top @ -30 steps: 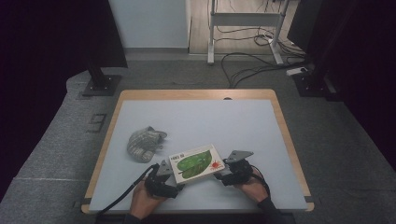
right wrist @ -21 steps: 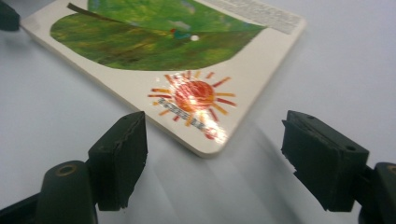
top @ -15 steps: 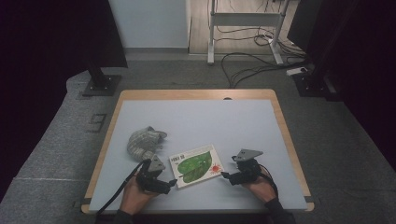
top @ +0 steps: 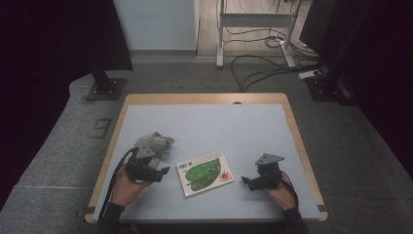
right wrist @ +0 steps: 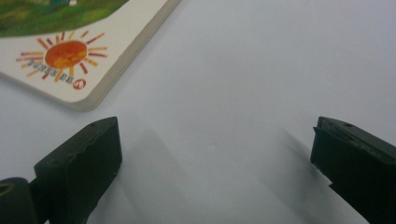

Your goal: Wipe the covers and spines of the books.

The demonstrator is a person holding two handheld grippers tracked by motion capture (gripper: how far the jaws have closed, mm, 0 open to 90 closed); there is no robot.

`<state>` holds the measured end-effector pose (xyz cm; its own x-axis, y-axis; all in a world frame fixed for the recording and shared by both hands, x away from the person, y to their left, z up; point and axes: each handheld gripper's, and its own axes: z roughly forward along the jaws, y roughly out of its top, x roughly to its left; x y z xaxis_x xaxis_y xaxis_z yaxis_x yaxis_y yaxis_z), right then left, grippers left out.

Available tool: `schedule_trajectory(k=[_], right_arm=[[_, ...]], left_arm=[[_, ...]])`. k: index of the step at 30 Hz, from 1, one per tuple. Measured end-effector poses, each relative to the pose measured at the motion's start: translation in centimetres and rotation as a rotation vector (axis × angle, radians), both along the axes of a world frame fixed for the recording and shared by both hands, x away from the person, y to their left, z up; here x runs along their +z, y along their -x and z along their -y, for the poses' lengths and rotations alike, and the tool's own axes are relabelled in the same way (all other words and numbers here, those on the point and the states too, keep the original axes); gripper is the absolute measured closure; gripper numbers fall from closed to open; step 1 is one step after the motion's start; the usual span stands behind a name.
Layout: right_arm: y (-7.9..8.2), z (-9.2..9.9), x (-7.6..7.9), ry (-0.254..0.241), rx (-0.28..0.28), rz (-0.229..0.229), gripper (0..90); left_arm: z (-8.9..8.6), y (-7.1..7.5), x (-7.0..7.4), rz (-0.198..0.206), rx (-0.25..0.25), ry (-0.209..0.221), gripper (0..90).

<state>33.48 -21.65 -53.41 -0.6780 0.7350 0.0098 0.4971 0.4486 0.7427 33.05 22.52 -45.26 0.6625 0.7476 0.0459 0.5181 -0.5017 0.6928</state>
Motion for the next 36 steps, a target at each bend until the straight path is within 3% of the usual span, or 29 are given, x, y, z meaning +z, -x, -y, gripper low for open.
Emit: schedule_trajectory(k=[6, 13, 21, 24, 27, 29, 32, 36], right_arm=[[-0.3, -0.1, -0.2, 0.023, -0.014, -0.029, 0.0], [-0.3, -0.1, -0.2, 0.021, -0.013, -0.026, 0.0], [-0.3, -0.1, -0.2, 0.021, -0.016, -0.023, 0.0], [-0.3, -0.1, -0.2, 0.02, -0.016, -0.022, 0.0], [-0.3, -0.1, -0.2, 0.02, -0.016, -0.021, 0.1], [-0.3, -0.1, -0.2, 0.02, -0.017, -0.021, 0.1], [-0.3, -0.1, -0.2, 0.02, -0.017, -0.021, 0.1], [-0.2, -0.1, -0.2, 0.02, -0.017, -0.02, 0.2]], left_arm=[[-1.6, -2.0, 0.9, -0.001, 0.017, 0.006, 11.6], [-3.8, -4.9, 0.7, -0.011, 0.027, 0.013, 13.4], [-4.9, -8.0, -1.6, -0.058, 0.03, -0.002, 14.1], [-5.0, -8.8, -2.7, -0.077, 0.023, -0.039, 14.9], [-4.7, -9.1, -3.3, -0.07, 0.025, -0.09, 23.6], [-4.5, -9.1, -3.5, -0.054, 0.03, -0.12, 34.7], [-4.2, -8.9, -3.5, -0.05, 0.044, -0.139, 51.5], [-3.8, -8.3, -3.0, -0.035, 0.032, -0.161, 61.1]])
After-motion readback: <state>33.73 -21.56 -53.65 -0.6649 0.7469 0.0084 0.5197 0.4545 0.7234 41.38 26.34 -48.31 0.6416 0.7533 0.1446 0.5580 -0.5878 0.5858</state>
